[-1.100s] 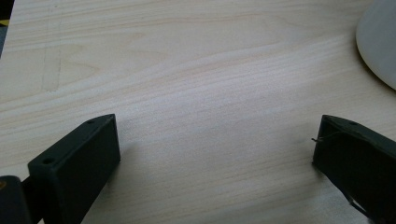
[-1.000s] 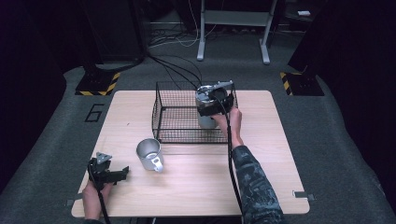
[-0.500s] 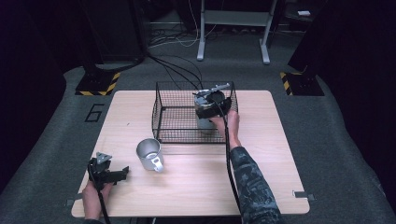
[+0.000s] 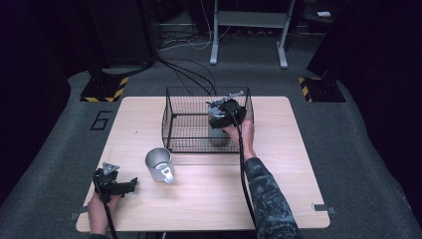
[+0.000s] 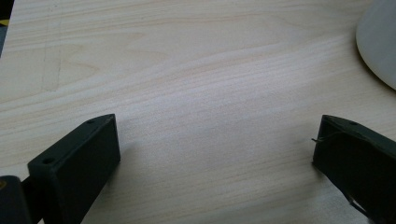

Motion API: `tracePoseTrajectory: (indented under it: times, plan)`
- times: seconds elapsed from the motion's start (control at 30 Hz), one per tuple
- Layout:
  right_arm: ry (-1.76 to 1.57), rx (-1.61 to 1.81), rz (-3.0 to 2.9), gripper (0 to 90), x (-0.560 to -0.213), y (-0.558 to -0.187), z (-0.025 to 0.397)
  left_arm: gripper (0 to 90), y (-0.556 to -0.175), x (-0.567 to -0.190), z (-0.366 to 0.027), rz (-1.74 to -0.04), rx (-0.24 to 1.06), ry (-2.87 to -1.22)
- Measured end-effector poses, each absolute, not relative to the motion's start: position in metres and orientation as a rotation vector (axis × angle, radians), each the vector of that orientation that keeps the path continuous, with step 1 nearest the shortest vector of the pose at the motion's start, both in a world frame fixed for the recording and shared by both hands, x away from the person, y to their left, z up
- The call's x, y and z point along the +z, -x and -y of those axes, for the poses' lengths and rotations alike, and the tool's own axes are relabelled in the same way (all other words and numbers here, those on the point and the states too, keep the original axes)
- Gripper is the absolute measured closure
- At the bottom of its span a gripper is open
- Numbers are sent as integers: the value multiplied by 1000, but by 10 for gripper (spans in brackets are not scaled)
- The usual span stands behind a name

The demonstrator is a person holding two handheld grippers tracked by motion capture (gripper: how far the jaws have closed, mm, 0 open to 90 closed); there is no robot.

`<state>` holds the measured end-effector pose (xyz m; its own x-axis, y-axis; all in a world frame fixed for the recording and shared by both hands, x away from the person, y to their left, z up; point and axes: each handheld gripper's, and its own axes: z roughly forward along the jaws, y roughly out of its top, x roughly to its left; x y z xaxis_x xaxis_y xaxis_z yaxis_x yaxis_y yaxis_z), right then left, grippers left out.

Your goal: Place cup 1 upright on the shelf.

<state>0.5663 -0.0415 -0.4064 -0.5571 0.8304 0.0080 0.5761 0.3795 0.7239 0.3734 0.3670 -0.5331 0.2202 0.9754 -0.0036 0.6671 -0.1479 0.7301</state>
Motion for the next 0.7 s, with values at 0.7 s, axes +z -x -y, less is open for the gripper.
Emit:
tracePoseTrajectory:
  times: [0.7]
  plan:
    - [-1225, 977, -2306, 22, -403, -561, 42, 5, -373, -533, -367, -1514, 650, -1890]
